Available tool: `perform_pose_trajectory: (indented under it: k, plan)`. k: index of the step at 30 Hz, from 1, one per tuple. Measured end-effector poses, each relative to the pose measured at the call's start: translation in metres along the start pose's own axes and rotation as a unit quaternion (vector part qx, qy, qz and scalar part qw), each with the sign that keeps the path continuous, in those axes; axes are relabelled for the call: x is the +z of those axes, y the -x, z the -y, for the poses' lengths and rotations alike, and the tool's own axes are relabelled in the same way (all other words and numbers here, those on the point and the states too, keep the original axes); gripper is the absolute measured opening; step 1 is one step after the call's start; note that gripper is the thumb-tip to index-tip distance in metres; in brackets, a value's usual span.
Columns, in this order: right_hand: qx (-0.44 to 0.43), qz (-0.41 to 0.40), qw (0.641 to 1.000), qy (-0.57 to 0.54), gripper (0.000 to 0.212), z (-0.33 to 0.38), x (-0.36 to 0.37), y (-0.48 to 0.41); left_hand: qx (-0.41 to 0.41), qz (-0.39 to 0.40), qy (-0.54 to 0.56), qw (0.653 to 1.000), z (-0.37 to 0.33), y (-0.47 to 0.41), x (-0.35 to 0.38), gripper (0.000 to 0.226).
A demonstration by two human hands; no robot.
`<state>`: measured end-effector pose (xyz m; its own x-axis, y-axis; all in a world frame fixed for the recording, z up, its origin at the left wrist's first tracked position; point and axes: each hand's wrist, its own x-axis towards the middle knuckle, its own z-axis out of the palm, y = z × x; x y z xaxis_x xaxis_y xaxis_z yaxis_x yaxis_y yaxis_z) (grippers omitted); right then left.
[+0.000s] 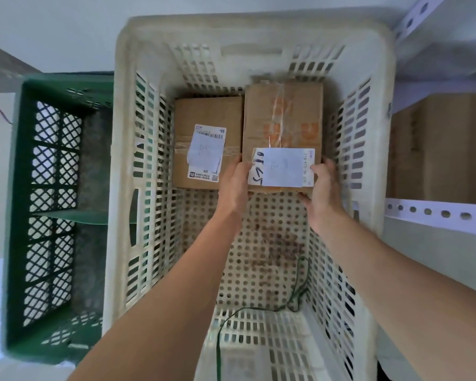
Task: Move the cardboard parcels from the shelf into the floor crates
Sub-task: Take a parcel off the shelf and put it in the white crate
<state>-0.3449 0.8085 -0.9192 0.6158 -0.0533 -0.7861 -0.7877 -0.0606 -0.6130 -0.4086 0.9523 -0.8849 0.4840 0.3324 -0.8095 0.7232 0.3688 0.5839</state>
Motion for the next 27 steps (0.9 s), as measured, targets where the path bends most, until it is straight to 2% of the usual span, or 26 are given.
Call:
perform_pose_trajectory:
  k: [2, 5, 9, 13, 16, 18, 19, 20, 21, 24, 27]
  plan:
    - [-0.005, 0.005, 1.000, -0.007, 0.036, 0.007, 0.005, -0.004, -0.002, -0.004, 0.026, 1.000, -0.002, -0.005, -0.001, 0.035]
    - [-0.013, 0.010, 1.000, 0.003, 0.037, 0.010, 0.006, -0.007, -0.001, -0.003, 0.062, 0.998, -0.002, -0.010, -0.003, 0.022]
    - [-0.015, 0.024, 0.999, 0.036, 0.036, 0.006, -0.002, -0.008, -0.016, -0.009, 0.070, 0.997, -0.002, -0.010, -0.003, 0.027]
    - [-0.022, 0.035, 0.996, 0.084, 0.052, 0.012, -0.004, 0.008, -0.009, -0.007, 0.025, 1.000, -0.009, 0.002, -0.005, 0.035]
    - [-0.095, 0.039, 0.987, 0.127, 0.056, 0.035, -0.002, 0.038, 0.017, -0.051, -0.018, 0.998, -0.033, 0.032, -0.012, 0.030]
    - [-0.159, 0.056, 0.969, 0.179, 0.056, 0.055, -0.001, 0.064, 0.073, -0.046, -0.082, 0.993, -0.053, 0.060, -0.016, 0.016]
    - [-0.188, 0.066, 0.957, 0.212, 0.055, 0.065, 0.000, 0.080, 0.109, -0.039, -0.126, 0.985, -0.063, 0.077, -0.018, 0.028]
    - [-0.215, 0.073, 0.942, 0.248, 0.055, 0.076, 0.000, 0.097, 0.144, -0.034, -0.179, 0.973, -0.073, 0.095, -0.021, 0.056]
    - [-0.242, 0.077, 0.925, 0.283, 0.054, 0.087, 0.000, 0.114, 0.172, -0.034, -0.225, 0.959, -0.084, 0.113, -0.025, 0.075]
    - [-0.307, 0.079, 0.881, 0.351, 0.054, 0.128, 0.001, 0.174, 0.234, -0.049, -0.308, 0.921, -0.125, 0.174, -0.039, 0.097]
    - [-0.326, 0.107, 0.890, 0.301, 0.055, 0.177, 0.001, 0.245, 0.266, -0.023, -0.299, 0.916, -0.173, 0.239, -0.049, 0.102]
